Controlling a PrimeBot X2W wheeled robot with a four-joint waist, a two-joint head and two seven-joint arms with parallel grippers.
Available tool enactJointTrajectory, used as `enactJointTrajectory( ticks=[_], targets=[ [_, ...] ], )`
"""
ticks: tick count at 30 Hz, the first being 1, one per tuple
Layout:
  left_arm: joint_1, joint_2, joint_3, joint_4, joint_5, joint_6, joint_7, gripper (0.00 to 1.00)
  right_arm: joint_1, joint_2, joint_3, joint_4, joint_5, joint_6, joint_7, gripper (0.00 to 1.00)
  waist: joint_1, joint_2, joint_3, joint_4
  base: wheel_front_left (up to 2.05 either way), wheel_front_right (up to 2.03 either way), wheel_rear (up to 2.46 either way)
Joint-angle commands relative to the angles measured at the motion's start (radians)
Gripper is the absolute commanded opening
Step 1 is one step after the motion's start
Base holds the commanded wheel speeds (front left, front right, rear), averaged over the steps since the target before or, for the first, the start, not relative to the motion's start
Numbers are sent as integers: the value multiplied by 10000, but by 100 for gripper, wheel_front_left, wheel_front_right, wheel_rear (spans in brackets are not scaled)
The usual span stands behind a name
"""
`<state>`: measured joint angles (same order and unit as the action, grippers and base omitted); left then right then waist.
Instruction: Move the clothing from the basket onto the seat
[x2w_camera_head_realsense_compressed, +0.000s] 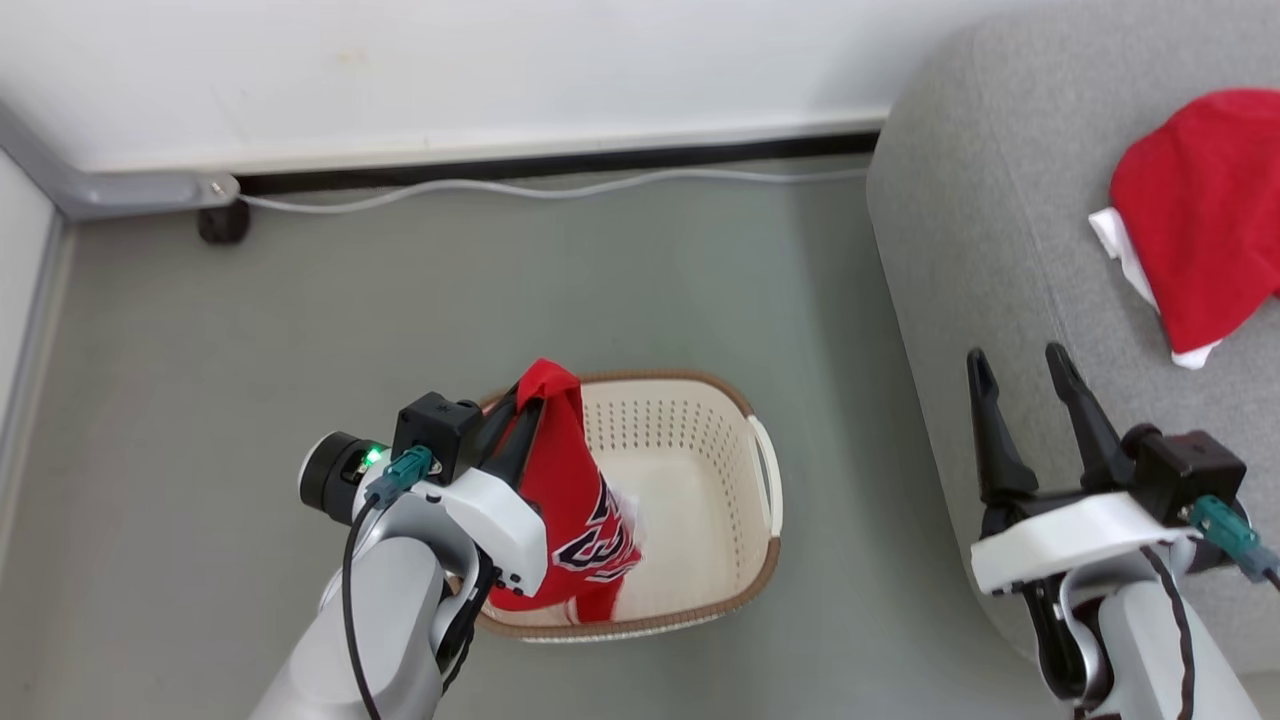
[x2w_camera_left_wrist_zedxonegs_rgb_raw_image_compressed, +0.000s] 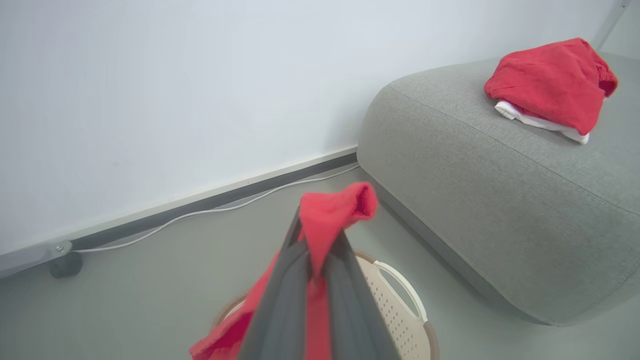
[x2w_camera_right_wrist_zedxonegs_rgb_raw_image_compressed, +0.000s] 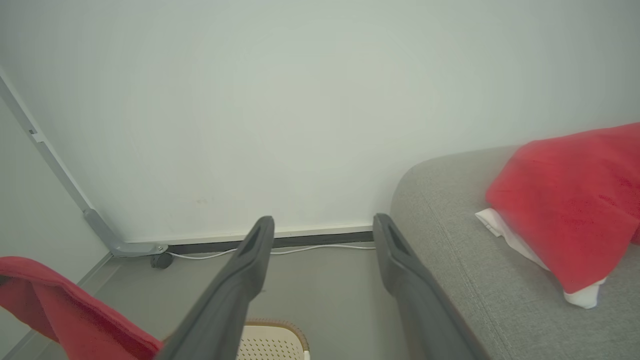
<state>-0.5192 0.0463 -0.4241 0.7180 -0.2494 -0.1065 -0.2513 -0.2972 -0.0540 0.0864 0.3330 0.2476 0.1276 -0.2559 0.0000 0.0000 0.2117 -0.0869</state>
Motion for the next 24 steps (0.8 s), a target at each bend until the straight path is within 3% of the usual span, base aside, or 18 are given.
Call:
enactJointTrajectory(
  ticks=[1,12,24],
  targets=[
    [29,142,355,-388,-109,-63,-104,0,130,-25,148,-186,-32,31,-59,100,0,0,-520,220,0,0,0],
    [492,403,699,-1252,-479,-211,-104,0,1083,-16,-68,6,-225,31,-59,100,0,0,-1704,659,0,0,0],
    [-172,1116,236,-2317,-915,-238,-18,0,1509,17,-199,80,-360,31,-59,100,0,0,-2078,912,0,0,0]
  ],
)
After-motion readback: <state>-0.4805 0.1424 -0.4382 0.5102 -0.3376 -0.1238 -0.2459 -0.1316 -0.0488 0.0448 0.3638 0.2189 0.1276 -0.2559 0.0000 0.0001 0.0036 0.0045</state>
